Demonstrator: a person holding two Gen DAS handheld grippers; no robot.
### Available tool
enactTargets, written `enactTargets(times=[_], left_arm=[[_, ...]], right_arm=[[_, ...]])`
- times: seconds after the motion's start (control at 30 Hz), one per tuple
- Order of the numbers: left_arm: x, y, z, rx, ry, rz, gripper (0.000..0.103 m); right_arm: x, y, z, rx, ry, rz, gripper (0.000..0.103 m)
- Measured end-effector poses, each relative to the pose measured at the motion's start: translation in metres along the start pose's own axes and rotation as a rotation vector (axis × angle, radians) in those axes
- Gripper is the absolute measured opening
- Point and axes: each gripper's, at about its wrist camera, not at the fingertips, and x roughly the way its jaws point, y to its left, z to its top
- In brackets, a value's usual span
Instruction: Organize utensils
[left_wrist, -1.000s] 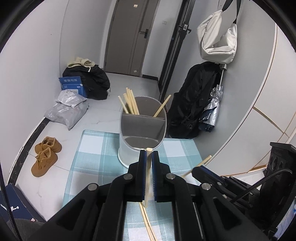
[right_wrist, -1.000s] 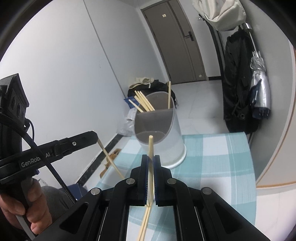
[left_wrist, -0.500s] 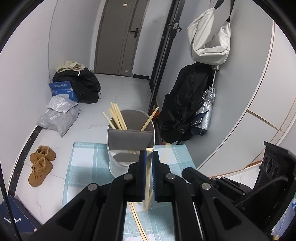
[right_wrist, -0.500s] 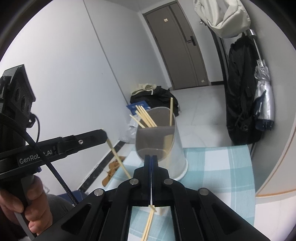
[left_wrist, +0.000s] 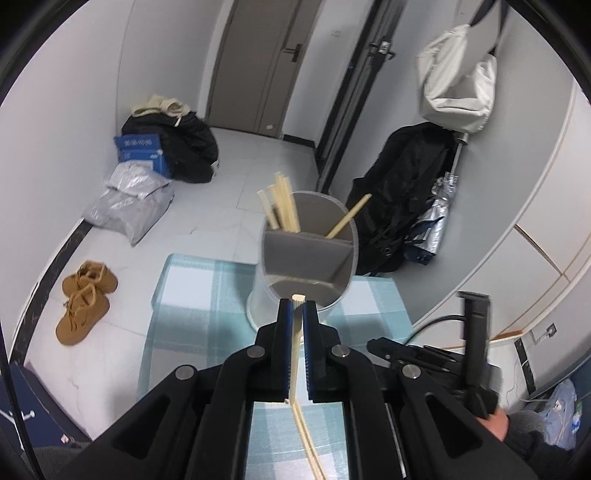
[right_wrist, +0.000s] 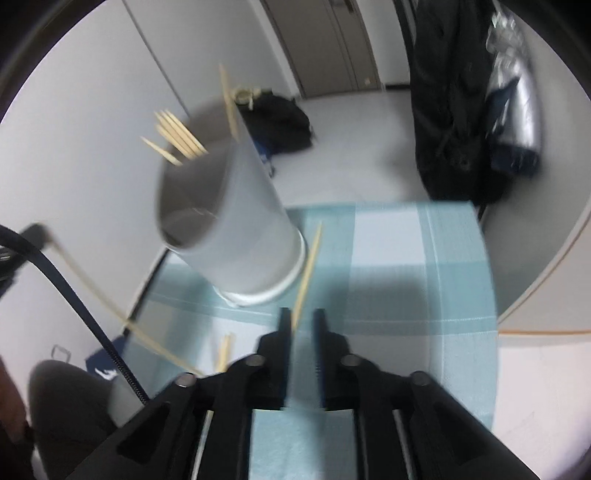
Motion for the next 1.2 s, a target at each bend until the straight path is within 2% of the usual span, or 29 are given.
enactTargets(times=[0.07,0.17,0.3,0.4,0.47,0.5,0.53,0.73,0.93,1.03,1.1,1.17,1.2], left_arm=[[0.003,0.007,0.0,-0.014,0.007,0.009,0.002],[0.007,0.014,0.0,-0.032,0.014,0.019,0.002],[0.006,0.02,0.0,-0.045,0.017,0.013,0.002],[0.004,0.022,-0.002,-0.043,0.017,0.011,0.002],[0.005,0.022,-0.002,-0.043,0.022,0.009,0.001],[0.005,0.022,-0.003,-0.046,0.024,0.007,0.001],[0.005,0.023,-0.004,-0.049,0.026,0.005,0.001],[0.004,0.024,-0.006,-0.051,0.03,-0.004,0.001],[0.005,0.033,-0.007,-0.072,0.043,-0.012,0.001],[0.009,0.046,-0.009,-0.106,0.055,0.021,0.002],[0.018,0.06,-0.012,-0.154,0.092,0.04,0.004],[0.028,0.073,-0.016,-0.191,0.133,0.076,0.018],[0.034,0.082,-0.018,-0.217,0.156,0.092,0.023]], right_arm=[[0.021,-0.002,0.0,-0.001,0.035,-0.023,0.017],[0.047,0.003,-0.002,-0.018,0.064,-0.04,0.031],[0.065,0.02,-0.01,-0.071,0.077,-0.08,0.031],[0.071,0.032,-0.015,-0.137,0.075,-0.13,0.029],[0.07,0.037,-0.019,-0.171,0.075,-0.169,0.02],[0.069,0.038,-0.02,-0.179,0.077,-0.181,0.007],[0.068,0.036,-0.021,-0.174,0.088,-0.176,0.006],[0.047,0.032,-0.042,-0.185,0.148,-0.148,0.005],[0.018,0.033,-0.072,-0.211,0.275,-0.104,0.005],[0.012,0.034,-0.084,-0.233,0.325,-0.086,0.008],[0.01,0.035,-0.088,-0.232,0.338,-0.069,0.011],[0.01,0.037,-0.089,-0.245,0.332,-0.076,0.016],[0.012,0.037,-0.087,-0.245,0.326,-0.077,0.021]])
